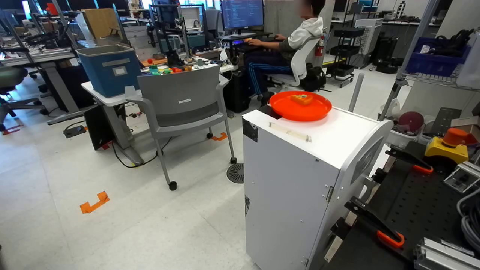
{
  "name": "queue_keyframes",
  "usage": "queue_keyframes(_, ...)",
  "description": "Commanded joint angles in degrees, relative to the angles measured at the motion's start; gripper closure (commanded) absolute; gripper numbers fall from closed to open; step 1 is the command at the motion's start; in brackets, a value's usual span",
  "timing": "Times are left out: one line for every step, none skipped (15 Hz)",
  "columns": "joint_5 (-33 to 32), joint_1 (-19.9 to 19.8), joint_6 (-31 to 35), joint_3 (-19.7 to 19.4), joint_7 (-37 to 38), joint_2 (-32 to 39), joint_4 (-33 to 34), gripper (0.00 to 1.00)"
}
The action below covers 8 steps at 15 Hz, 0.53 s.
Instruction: Remove the pizza slice from the plate
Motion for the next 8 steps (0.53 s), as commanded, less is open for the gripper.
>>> queue_keyframes(0.8,-0.9,0.7,-2.1,1.2,-1.9,-1.6,0.00)
queue_keyframes(0.9,-1.3,0.7,-2.8,1.3,-2.3,-2.2,0.00)
queue_keyframes(1.0,-1.6,0.8,-3.4,1.3,-2.7,-2.7,0.00)
queue_keyframes(1.2,-2.1,0.7,-4.1,1.3,-3.1,-3.3,0.00)
queue_keyframes(1.4,-2.5,0.8,-4.8,1.0,-3.6,-3.9,0.00)
queue_keyframes(1.4,-2.9,0.9,-5.4,0.9,-4.1,-4.5,0.00)
queue_keyframes(1.6,-3.3,0.9,-6.2,0.5,-4.6,-5.2,0.00)
queue_keyframes(1.8,-3.7,0.9,-6.8,0.2,-5.1,-5.7,0.00)
